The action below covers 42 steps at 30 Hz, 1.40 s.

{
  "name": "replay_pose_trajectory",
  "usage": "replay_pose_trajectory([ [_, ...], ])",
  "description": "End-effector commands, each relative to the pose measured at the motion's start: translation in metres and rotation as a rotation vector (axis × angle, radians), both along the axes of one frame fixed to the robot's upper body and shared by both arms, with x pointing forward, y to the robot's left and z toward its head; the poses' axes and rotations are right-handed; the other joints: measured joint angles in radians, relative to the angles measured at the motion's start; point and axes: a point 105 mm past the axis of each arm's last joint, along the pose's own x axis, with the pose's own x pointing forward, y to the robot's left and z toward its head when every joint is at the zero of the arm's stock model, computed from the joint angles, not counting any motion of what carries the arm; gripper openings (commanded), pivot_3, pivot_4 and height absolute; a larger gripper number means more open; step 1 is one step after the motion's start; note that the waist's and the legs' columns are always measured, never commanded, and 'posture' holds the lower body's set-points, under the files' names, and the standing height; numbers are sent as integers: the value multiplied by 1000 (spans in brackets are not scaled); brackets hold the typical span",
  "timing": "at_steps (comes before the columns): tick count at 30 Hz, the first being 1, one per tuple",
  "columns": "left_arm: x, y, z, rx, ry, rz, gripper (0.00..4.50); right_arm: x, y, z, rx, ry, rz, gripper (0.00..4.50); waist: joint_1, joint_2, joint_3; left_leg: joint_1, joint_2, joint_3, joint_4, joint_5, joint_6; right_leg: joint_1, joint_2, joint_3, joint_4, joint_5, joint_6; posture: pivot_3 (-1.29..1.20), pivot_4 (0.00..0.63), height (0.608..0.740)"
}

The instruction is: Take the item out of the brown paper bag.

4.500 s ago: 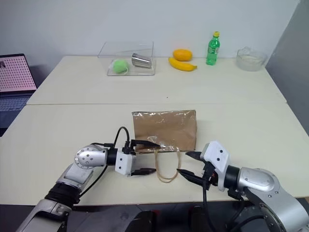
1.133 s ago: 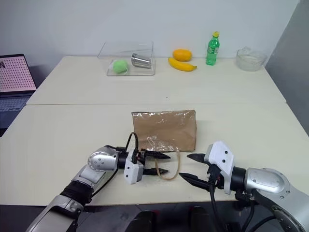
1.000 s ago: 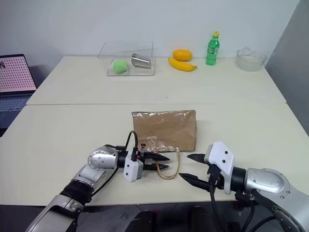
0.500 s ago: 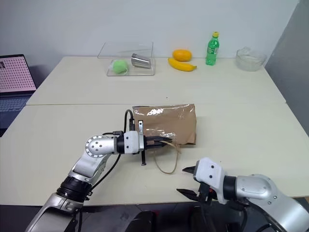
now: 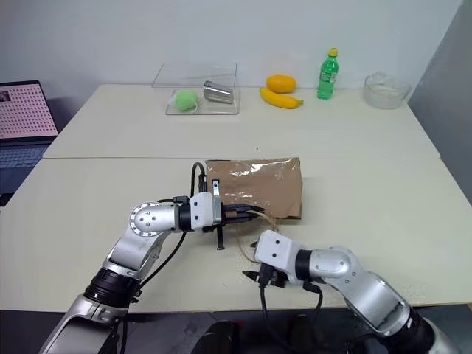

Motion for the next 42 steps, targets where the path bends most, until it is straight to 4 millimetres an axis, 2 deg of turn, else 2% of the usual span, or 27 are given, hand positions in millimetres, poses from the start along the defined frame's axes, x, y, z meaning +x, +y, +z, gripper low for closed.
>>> replay_pose_trajectory([
  [1,-1,-2,12,-27,-49,-10,0,4,3,2,-1,-22,5,2549,0,0,0,0,0,0,0,0,0,0,0,0,0,0,0,0,150,740],
  [2,-2,-2,12,-28,-49,-11,0,5,2,-1,-9,-18,-2,2360,0,0,0,0,0,0,0,0,0,0,0,0,0,0,0,0,150,740],
  [8,2,-3,18,-44,-62,-6,0,10,-4,-13,-41,-9,-34,134,0,0,0,0,0,0,0,0,0,0,0,0,0,0,0,0,150,740],
  [9,3,-4,20,-47,-65,-5,0,11,-5,-16,-47,-8,-44,58,0,0,0,0,0,0,0,0,0,0,0,0,0,0,0,0,150,740],
  [19,27,-10,47,-78,-109,84,0,7,-13,-48,-187,-24,-43,58,-1,0,0,1,0,0,0,0,0,0,0,0,1,0,0,0,150,740],
  [27,65,-12,106,-186,-121,207,0,0,-21,-65,-292,-2,-18,58,-1,-1,-1,1,-1,0,4,0,0,2,0,0,2,0,1,0,150,740],
  [30,75,-10,135,-237,-150,239,0,-2,-22,-67,-302,-1,-14,58,-1,-2,-1,1,-1,0,4,0,0,2,0,0,2,0,1,0,150,740],
  [33,82,-6,154,-254,-181,266,0,-2,-24,-69,-308,-3,-15,58,-1,-2,-2,1,-1,0,4,0,0,2,0,0,2,0,1,0,150,740],
  [37,84,-5,158,-254,-180,264,0,3,-23,-66,-303,-32,-28,58,-1,-1,-3,1,-1,0,4,0,0,2,0,0,2,0,1,0,150,740],
  [39,85,-3,160,-282,-142,264,0,8,-22,-60,-283,-61,-44,58,-1,-2,-3,1,-1,0,4,0,0,2,0,0,2,0,1,0,150,740],
  [42,73,-6,159,-285,-83,175,0,14,-22,-41,-203,-92,-85,58,-1,-2,-3,1,-1,0,4,0,0,2,0,0,2,0,1,0,150,740],
])
